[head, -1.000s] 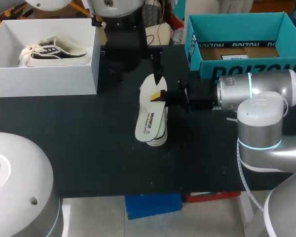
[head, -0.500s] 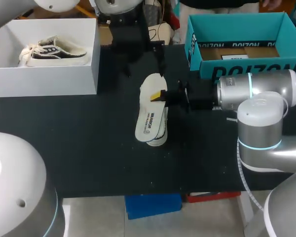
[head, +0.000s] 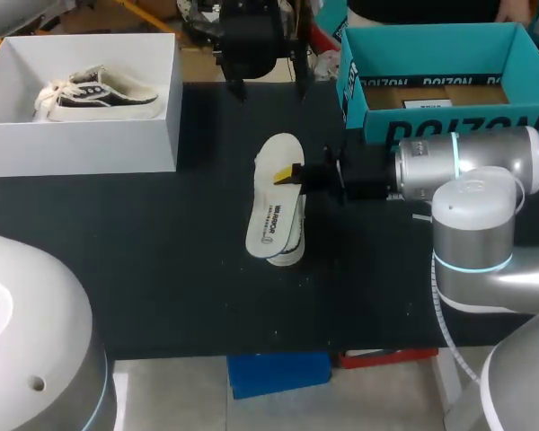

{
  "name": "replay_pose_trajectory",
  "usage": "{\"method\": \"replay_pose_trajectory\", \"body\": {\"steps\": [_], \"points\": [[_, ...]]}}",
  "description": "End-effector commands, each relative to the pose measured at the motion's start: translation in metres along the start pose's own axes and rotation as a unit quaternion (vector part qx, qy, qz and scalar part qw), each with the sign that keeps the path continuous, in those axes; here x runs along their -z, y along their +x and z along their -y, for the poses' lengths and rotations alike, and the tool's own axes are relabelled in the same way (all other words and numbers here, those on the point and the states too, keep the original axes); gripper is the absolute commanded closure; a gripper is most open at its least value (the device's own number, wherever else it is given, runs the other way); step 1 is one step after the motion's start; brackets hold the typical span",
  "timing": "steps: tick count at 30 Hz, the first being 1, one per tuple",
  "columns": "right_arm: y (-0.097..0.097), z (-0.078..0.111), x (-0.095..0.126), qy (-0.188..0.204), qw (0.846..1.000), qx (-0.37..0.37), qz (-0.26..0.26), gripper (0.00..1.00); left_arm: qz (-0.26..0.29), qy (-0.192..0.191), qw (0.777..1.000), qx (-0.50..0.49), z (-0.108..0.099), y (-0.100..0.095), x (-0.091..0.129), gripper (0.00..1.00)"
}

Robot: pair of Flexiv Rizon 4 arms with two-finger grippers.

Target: Take the shoe out of the shoebox, open the shoe tongue, remove and reinsert the insole, then place the shoe into the shoebox

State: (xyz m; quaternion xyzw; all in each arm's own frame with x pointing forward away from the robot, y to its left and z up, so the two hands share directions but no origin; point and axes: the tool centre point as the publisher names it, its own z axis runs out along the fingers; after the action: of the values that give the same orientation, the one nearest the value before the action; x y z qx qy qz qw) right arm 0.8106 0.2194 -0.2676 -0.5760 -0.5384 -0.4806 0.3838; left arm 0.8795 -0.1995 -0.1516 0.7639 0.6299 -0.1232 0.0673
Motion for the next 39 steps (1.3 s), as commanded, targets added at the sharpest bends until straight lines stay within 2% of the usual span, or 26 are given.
{"method": "replay_pose_trajectory", "body": {"steps": [1, 6, 11, 16, 20, 21, 29, 34, 39], "points": [[0.000, 0.000, -0.001, 0.000, 1.000, -0.001, 0.001, 1.00, 0.000, 0.015, 1.000, 0.002, -0.032, 0.001, -0.010, 0.00], [0.000, 0.000, -0.001, 0.000, 1.000, -0.001, 0.001, 1.00, 0.009, 0.014, 1.000, 0.000, -0.039, -0.004, -0.011, 0.00], [0.000, 0.000, -0.001, 0.000, 1.000, -0.001, 0.001, 1.00, 0.002, 0.004, 1.000, -0.001, -0.026, -0.010, -0.009, 0.00], [0.000, 0.000, -0.001, 0.000, 1.000, -0.001, 0.001, 1.00, -0.005, 0.002, 1.000, -0.001, 0.005, -0.015, -0.009, 0.00], [0.000, 0.000, -0.001, 0.000, 1.000, -0.001, 0.001, 1.00, -0.005, 0.004, 1.000, 0.004, 0.034, -0.012, -0.009, 0.00], [0.000, 0.000, -0.001, 0.000, 1.000, -0.001, 0.001, 1.00, -0.021, -0.009, 1.000, 0.010, 0.043, -0.012, -0.008, 0.00], [0.000, 0.000, -0.001, 0.000, 1.000, -0.001, 0.001, 1.00, -0.015, -0.014, 1.000, 0.016, 0.102, -0.009, -0.010, 0.00], [0.000, 0.000, -0.001, 0.000, 1.000, -0.001, 0.001, 1.00, -0.009, -0.013, 1.000, 0.023, 0.130, -0.008, -0.016, 0.00], [0.000, 0.000, -0.001, 0.000, 1.000, -0.001, 0.001, 1.00, -0.006, -0.006, 1.000, 0.026, 0.148, -0.010, -0.023, 0.00]]}}
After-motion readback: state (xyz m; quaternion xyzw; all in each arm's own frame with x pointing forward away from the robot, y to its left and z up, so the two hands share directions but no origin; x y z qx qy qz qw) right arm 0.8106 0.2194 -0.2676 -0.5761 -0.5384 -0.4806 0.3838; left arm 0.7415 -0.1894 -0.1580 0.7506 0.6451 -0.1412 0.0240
